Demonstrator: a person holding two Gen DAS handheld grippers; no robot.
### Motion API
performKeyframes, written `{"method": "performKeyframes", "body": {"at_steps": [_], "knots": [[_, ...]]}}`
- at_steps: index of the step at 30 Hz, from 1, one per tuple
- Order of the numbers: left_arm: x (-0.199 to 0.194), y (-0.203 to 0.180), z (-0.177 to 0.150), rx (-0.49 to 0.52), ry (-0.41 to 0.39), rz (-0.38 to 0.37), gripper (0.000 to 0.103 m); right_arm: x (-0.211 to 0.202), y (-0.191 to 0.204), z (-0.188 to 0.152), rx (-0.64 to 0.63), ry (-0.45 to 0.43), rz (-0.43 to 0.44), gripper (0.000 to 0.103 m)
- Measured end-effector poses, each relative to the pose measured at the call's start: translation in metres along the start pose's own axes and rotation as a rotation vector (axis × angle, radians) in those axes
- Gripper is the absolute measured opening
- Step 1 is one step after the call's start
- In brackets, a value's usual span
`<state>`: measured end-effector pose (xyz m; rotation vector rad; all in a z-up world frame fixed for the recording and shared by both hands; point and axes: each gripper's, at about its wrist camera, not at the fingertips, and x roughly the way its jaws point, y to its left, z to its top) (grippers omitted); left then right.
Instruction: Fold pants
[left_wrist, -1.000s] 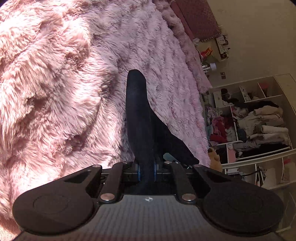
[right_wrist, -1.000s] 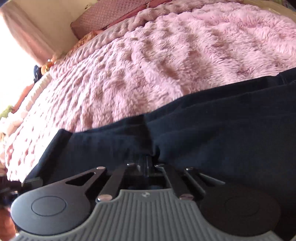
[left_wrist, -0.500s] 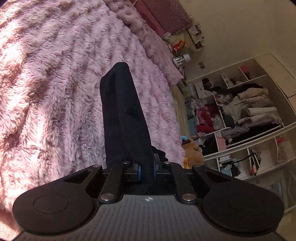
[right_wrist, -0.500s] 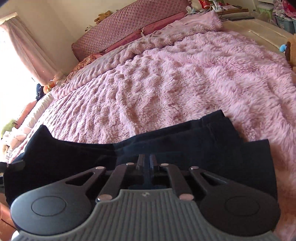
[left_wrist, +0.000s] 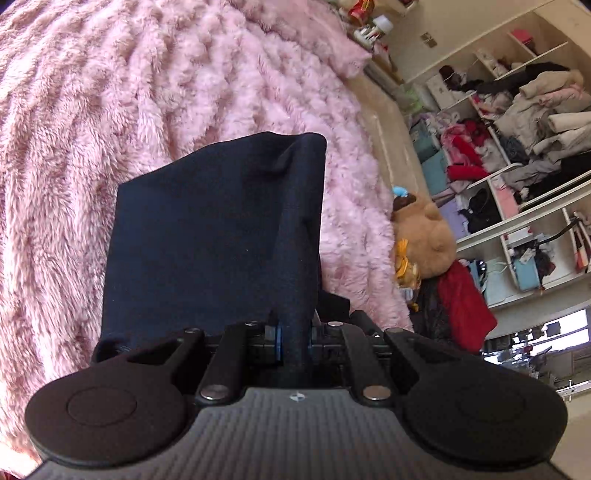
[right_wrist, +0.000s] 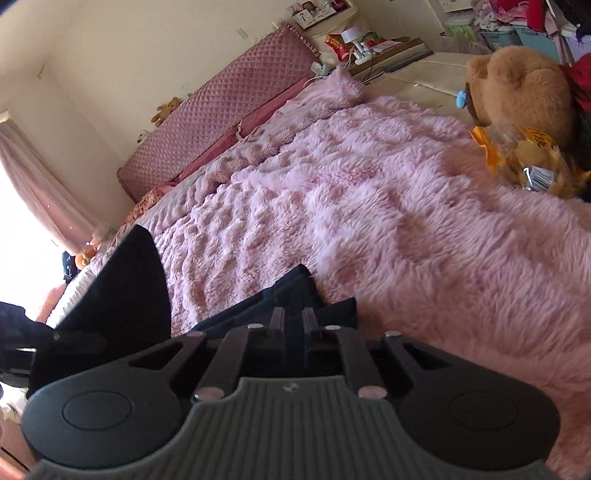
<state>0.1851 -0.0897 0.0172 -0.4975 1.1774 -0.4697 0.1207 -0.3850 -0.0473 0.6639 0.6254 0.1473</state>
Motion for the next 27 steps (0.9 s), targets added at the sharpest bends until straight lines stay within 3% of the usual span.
{"method": "performKeyframes", "body": {"at_steps": [3, 5, 9, 12, 13, 14, 15, 16, 17, 18, 19, 20, 22, 23, 25, 26, 27], "knots": [[0.034, -0.022, -0.004, 0.022, 0.020, 0.095, 0.011, -0.003, -0.023, 0.006, 0.138, 0.007, 0.095, 0.010], [0.052, -0.035, -0.007, 0.035, 0.017, 0.140, 0.011, -0.007, -0.028, 0.009, 0.152, -0.014, 0.091, 0.010], [0.081, -0.044, -0.010, -0.031, 0.067, 0.138, 0.012, -0.015, -0.038, 0.012, 0.172, -0.045, 0.073, 0.010], [0.090, -0.051, -0.013, -0.021, 0.072, 0.120, 0.015, -0.016, -0.047, 0.013, 0.204, -0.051, 0.067, 0.010], [0.089, -0.050, -0.013, -0.029, 0.081, 0.050, 0.020, -0.017, -0.049, 0.013, 0.206, -0.055, 0.064, 0.010], [0.086, -0.045, -0.011, -0.049, 0.098, -0.099, 0.020, -0.018, -0.051, 0.014, 0.208, -0.061, 0.059, 0.011], [0.083, -0.038, -0.007, -0.092, 0.145, -0.356, 0.023, -0.019, -0.053, 0.014, 0.213, -0.068, 0.055, 0.013], [0.080, -0.031, -0.004, -0.132, 0.190, -0.544, 0.042, -0.022, -0.055, 0.014, 0.223, -0.079, 0.053, 0.016], [0.076, -0.023, 0.000, -0.180, 0.236, -0.742, 0.053, -0.024, -0.057, 0.014, 0.230, -0.086, 0.054, 0.016], [0.066, -0.015, 0.004, -0.214, 0.239, -0.836, 0.066, -0.025, -0.059, 0.014, 0.235, -0.094, 0.060, 0.016], [0.053, -0.009, 0.007, -0.221, 0.211, -0.830, 0.067, -0.026, -0.061, 0.015, 0.236, -0.101, 0.071, 0.017], [0.030, 0.000, 0.010, -0.195, 0.137, -0.739, 0.067, -0.028, -0.059, 0.015, 0.231, -0.110, 0.093, 0.017], [-0.008, 0.011, 0.010, -0.088, -0.002, -0.515, 0.068, -0.027, -0.053, 0.016, 0.199, -0.104, 0.152, 0.023], [-0.028, 0.017, 0.007, -0.013, -0.072, -0.364, 0.068, -0.026, -0.048, 0.015, 0.178, -0.096, 0.184, 0.023], [-0.052, 0.030, -0.005, 0.103, -0.156, -0.131, 0.069, -0.022, -0.032, 0.013, 0.113, -0.060, 0.271, 0.026], [-0.061, 0.039, -0.015, 0.157, -0.189, -0.027, 0.068, -0.020, -0.023, 0.011, 0.076, -0.040, 0.314, 0.026], [-0.063, 0.046, -0.022, 0.178, -0.209, 0.025, 0.065, -0.015, -0.012, 0.008, 0.037, -0.019, 0.355, 0.026]]}}
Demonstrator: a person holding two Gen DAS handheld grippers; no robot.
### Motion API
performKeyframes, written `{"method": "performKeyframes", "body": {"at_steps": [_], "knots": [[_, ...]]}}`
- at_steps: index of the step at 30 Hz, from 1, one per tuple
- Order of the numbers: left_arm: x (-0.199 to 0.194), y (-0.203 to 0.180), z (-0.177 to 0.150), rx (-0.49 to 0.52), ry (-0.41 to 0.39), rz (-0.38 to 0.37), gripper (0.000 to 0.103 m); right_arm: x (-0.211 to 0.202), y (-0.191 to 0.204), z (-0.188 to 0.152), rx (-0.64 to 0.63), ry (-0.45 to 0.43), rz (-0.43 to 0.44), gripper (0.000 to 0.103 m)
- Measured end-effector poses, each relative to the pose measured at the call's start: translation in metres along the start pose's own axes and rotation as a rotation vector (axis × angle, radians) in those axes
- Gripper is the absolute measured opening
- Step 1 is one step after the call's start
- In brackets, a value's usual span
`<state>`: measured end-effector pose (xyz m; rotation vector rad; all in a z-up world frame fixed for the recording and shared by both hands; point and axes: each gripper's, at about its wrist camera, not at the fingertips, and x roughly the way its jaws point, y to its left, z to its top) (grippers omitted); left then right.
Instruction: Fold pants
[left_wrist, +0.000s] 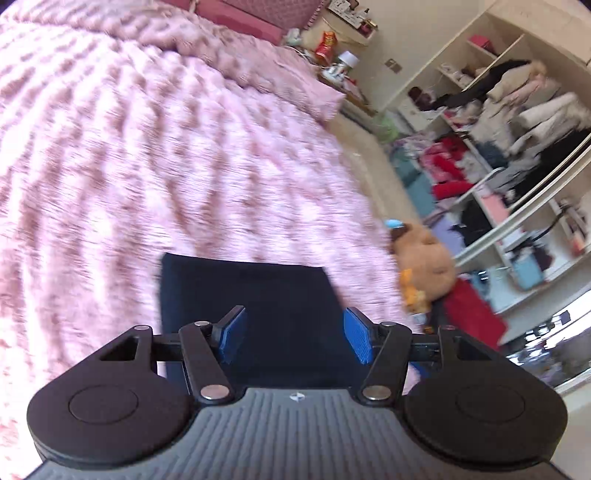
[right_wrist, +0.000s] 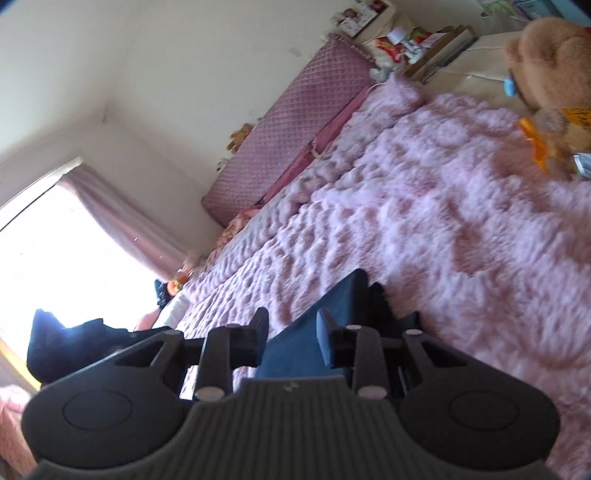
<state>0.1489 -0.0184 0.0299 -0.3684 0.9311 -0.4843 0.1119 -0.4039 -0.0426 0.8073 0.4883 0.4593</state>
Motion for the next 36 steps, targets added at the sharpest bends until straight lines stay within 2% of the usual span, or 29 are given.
{"method": "performKeyframes", "body": {"at_steps": [1, 2, 4, 5, 7, 8, 9, 10, 12, 15, 18, 21, 23, 25, 26, 27, 30, 32, 35, 36], "knots": [[-0.003, 0.007, -0.010, 0.019, -0.019, 0.033, 0.056, 0.010, 0.010, -0.006, -0.036, 0.035, 0.039, 0.026], [0.000, 0.011, -0.019, 0.050, -0.023, 0.028, 0.048, 0.018, 0.016, -0.010, -0.054, 0.058, 0.055, 0.026], [0.012, 0.012, -0.031, 0.125, 0.014, -0.037, 0.000, 0.039, 0.026, -0.019, -0.072, 0.126, 0.062, 0.026], [0.020, 0.010, -0.036, 0.145, 0.026, -0.063, 0.000, 0.052, 0.027, -0.024, -0.068, 0.165, 0.048, 0.026], [0.036, 0.002, -0.044, 0.165, 0.025, -0.065, 0.000, 0.067, 0.021, -0.033, -0.035, 0.190, -0.015, 0.023], [0.043, -0.003, -0.049, 0.177, 0.024, -0.075, 0.000, 0.072, 0.013, -0.039, -0.008, 0.198, -0.072, 0.018], [0.050, -0.008, -0.056, 0.181, 0.038, -0.093, 0.000, 0.074, 0.007, -0.041, 0.008, 0.199, -0.113, 0.005], [0.057, -0.013, -0.063, 0.185, 0.067, -0.112, 0.000, 0.072, -0.003, -0.044, 0.018, 0.192, -0.161, 0.000], [0.067, -0.024, -0.084, 0.219, 0.125, -0.137, 0.000, 0.064, -0.016, -0.043, 0.013, 0.127, -0.249, 0.000], [0.067, -0.037, -0.111, 0.308, 0.099, -0.045, 0.000, 0.056, -0.022, -0.032, -0.010, 0.043, -0.346, 0.000], [0.057, -0.044, -0.112, 0.305, 0.100, -0.002, 0.000, 0.056, -0.019, -0.029, -0.052, 0.046, -0.369, 0.000], [0.048, -0.058, -0.112, 0.352, 0.109, 0.056, 0.000, 0.053, -0.010, -0.029, -0.093, 0.038, -0.382, 0.000], [0.040, -0.067, -0.117, 0.393, 0.098, 0.096, 0.001, 0.049, -0.007, -0.026, -0.093, 0.044, -0.361, 0.013], [0.028, -0.070, -0.118, 0.426, 0.079, 0.124, 0.008, 0.039, -0.005, -0.021, -0.070, 0.033, -0.320, 0.058], [0.021, -0.072, -0.119, 0.445, 0.071, 0.134, 0.009, 0.033, -0.003, -0.019, -0.064, 0.017, -0.332, 0.068], [0.015, -0.072, -0.119, 0.459, 0.067, 0.136, 0.009, 0.028, -0.003, -0.016, -0.064, 0.001, -0.347, 0.071], [-0.004, -0.068, -0.116, 0.472, 0.073, 0.136, 0.010, 0.018, -0.005, -0.005, -0.020, -0.011, -0.366, 0.070], [-0.018, -0.064, -0.109, 0.472, 0.059, 0.153, 0.010, 0.010, -0.014, -0.004, 0.031, 0.045, -0.339, 0.070], [-0.040, -0.045, -0.093, 0.430, 0.012, 0.126, 0.026, -0.002, -0.033, -0.005, 0.092, 0.139, -0.269, 0.072], [-0.044, -0.037, -0.085, 0.408, 0.005, 0.103, 0.039, -0.003, -0.040, -0.005, 0.113, 0.169, -0.241, 0.074]]}}
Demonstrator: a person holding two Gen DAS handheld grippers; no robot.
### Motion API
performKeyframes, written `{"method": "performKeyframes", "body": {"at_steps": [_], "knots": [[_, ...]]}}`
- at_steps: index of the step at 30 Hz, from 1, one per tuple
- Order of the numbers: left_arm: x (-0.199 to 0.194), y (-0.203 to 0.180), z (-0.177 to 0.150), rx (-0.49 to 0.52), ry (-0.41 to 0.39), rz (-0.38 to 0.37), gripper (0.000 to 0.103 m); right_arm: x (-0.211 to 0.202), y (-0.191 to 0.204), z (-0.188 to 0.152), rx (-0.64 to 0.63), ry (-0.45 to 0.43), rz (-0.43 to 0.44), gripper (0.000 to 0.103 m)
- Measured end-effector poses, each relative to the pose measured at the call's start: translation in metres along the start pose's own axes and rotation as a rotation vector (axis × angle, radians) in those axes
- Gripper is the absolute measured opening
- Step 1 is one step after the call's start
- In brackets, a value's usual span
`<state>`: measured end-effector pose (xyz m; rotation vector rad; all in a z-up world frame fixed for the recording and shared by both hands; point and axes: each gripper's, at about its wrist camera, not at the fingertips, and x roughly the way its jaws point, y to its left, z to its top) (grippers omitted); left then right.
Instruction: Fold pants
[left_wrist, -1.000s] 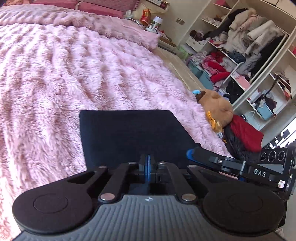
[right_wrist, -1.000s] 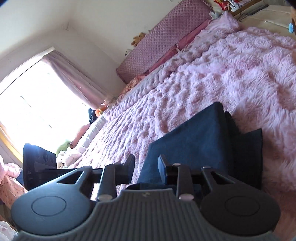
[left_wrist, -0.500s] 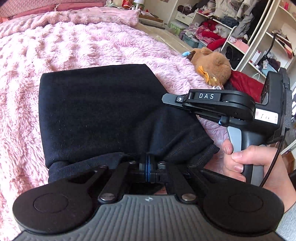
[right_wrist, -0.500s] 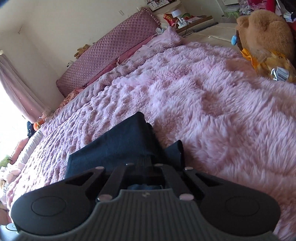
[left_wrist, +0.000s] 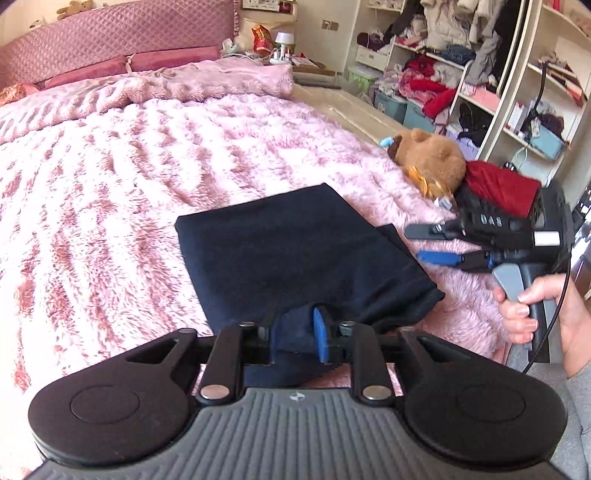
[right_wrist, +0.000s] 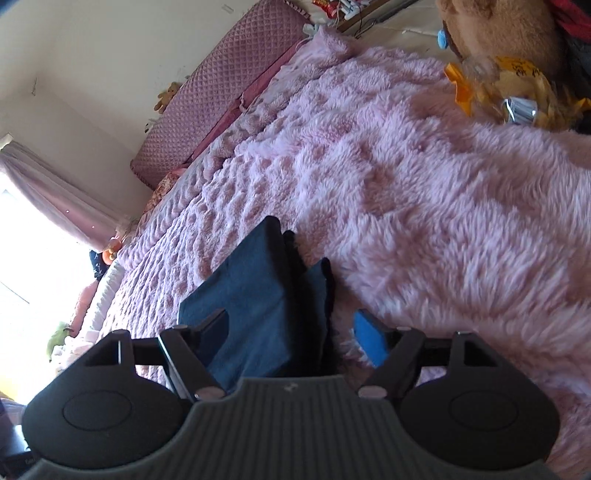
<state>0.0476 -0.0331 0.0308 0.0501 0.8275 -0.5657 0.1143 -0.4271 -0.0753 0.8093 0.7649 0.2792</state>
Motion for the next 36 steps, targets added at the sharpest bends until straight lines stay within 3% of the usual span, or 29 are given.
{"method": "performKeyframes", "body": {"at_steps": [1, 2, 7, 11, 15, 18, 20, 24, 26, 29, 31, 33, 36], "knots": [[-0.002, 0.014, 0.003, -0.025, -0.009, -0.027, 0.048, 0.000, -0.010, 0.000, 0.026, 0.039, 0.040, 0.074], [0.001, 0.031, 0.007, -0.057, -0.010, -0.066, 0.051, 0.000, -0.021, 0.000, 0.062, 0.069, 0.082, 0.074], [0.020, 0.107, 0.000, -0.238, 0.039, -0.198, 0.052, 0.011, -0.053, 0.005, 0.186, 0.163, 0.281, 0.075], [0.069, 0.149, -0.011, -0.464, 0.149, -0.379, 0.054, 0.035, -0.065, 0.010, 0.243, 0.246, 0.409, 0.075], [0.128, 0.164, -0.009, -0.579, 0.193, -0.426, 0.054, 0.065, -0.060, 0.016, 0.242, 0.317, 0.425, 0.072], [0.159, 0.175, -0.008, -0.699, 0.182, -0.592, 0.054, 0.078, -0.057, 0.018, 0.234, 0.349, 0.427, 0.072], [0.174, 0.178, -0.006, -0.745, 0.194, -0.651, 0.054, 0.081, -0.060, 0.018, 0.253, 0.358, 0.440, 0.072], [0.207, 0.178, -0.001, -0.852, 0.208, -0.710, 0.053, 0.084, -0.067, 0.018, 0.280, 0.369, 0.457, 0.072], [0.218, 0.174, 0.004, -0.890, 0.210, -0.726, 0.048, 0.085, -0.066, 0.018, 0.269, 0.372, 0.454, 0.071], [0.228, 0.164, 0.013, -0.863, 0.210, -0.717, 0.041, 0.080, -0.061, 0.014, 0.213, 0.364, 0.427, 0.062], [0.227, 0.158, 0.018, -0.832, 0.219, -0.682, 0.038, 0.078, -0.060, 0.011, 0.185, 0.351, 0.402, 0.046], [0.216, 0.156, 0.020, -0.792, 0.235, -0.646, 0.034, 0.078, -0.058, 0.008, 0.152, 0.347, 0.383, 0.037], [0.204, 0.155, 0.023, -0.776, 0.272, -0.610, 0.031, 0.074, -0.054, 0.007, 0.132, 0.335, 0.394, 0.037]]}}
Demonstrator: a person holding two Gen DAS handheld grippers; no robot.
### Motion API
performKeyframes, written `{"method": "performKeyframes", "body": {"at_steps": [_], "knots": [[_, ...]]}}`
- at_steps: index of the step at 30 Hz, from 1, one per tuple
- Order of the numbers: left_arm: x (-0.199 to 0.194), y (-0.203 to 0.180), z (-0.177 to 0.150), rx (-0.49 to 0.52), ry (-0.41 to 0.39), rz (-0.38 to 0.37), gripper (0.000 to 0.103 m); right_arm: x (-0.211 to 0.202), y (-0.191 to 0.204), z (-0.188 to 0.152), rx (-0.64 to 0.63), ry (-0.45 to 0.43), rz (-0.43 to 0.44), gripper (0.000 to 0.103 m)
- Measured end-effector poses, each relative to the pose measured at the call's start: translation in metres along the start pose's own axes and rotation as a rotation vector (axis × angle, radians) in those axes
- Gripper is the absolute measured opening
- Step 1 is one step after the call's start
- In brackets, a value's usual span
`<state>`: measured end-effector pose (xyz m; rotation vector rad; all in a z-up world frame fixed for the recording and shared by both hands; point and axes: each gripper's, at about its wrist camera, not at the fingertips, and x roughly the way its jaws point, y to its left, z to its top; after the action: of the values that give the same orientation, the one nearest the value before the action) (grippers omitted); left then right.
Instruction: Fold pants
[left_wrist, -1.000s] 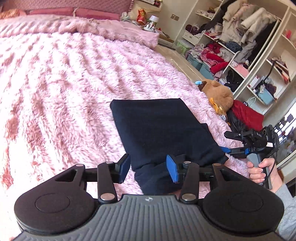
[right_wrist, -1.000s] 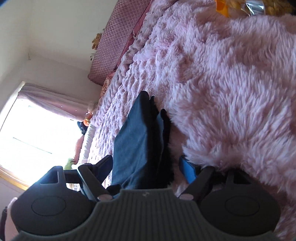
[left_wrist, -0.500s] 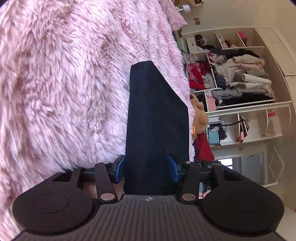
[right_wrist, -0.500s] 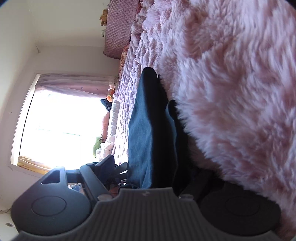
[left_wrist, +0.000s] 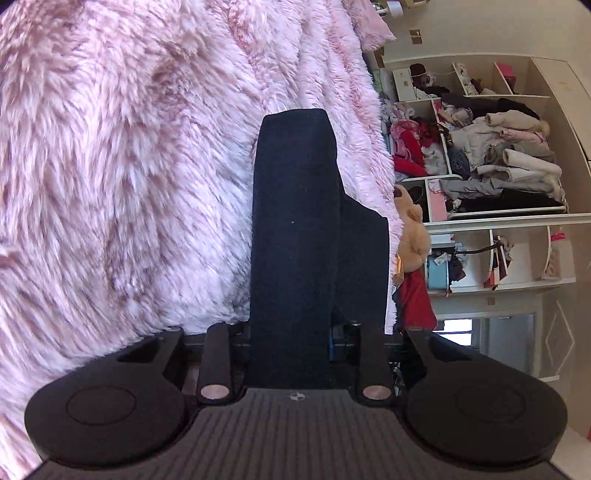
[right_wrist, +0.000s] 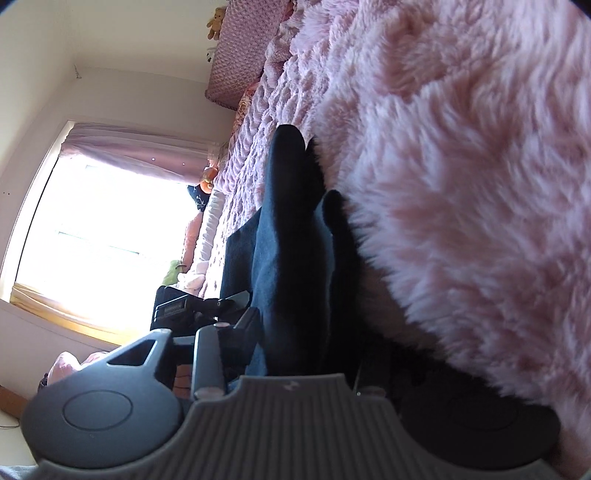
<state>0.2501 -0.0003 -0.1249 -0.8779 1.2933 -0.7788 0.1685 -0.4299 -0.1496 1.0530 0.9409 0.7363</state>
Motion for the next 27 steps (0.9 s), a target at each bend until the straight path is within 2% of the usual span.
{"method": "performKeyframes", "body": {"at_steps": [5, 10, 12, 14, 16, 19, 22, 24, 27], "knots": [[-0.023, -0.013, 0.000, 0.030, 0.020, 0.052, 0.030, -0.002, 0.023, -0.012, -0.049, -0.101, 0.032, 0.037], [-0.080, -0.015, -0.001, 0.055, -0.016, 0.115, 0.030, 0.036, 0.057, -0.029, -0.099, -0.063, 0.075, 0.037], [-0.107, -0.009, -0.004, 0.047, -0.035, 0.140, 0.030, 0.061, 0.070, -0.040, -0.106, -0.031, 0.071, 0.037], [-0.137, 0.001, -0.003, 0.037, -0.044, 0.194, 0.030, 0.088, 0.092, -0.057, -0.168, -0.005, 0.078, 0.037], [-0.163, 0.013, 0.000, 0.018, -0.017, 0.242, 0.030, 0.117, 0.115, -0.077, -0.212, 0.024, 0.096, 0.037], [-0.216, 0.032, 0.002, 0.018, -0.065, 0.297, 0.030, 0.172, 0.136, -0.104, -0.160, 0.055, 0.164, 0.037], [-0.277, 0.056, 0.008, -0.016, -0.154, 0.289, 0.030, 0.233, 0.146, -0.126, -0.089, 0.058, 0.192, 0.037], [-0.315, 0.077, 0.016, -0.065, -0.198, 0.268, 0.030, 0.273, 0.155, -0.134, -0.087, 0.063, 0.190, 0.037], [-0.364, 0.107, 0.026, -0.106, -0.260, 0.261, 0.030, 0.330, 0.170, -0.144, -0.053, 0.039, 0.230, 0.037]]}}
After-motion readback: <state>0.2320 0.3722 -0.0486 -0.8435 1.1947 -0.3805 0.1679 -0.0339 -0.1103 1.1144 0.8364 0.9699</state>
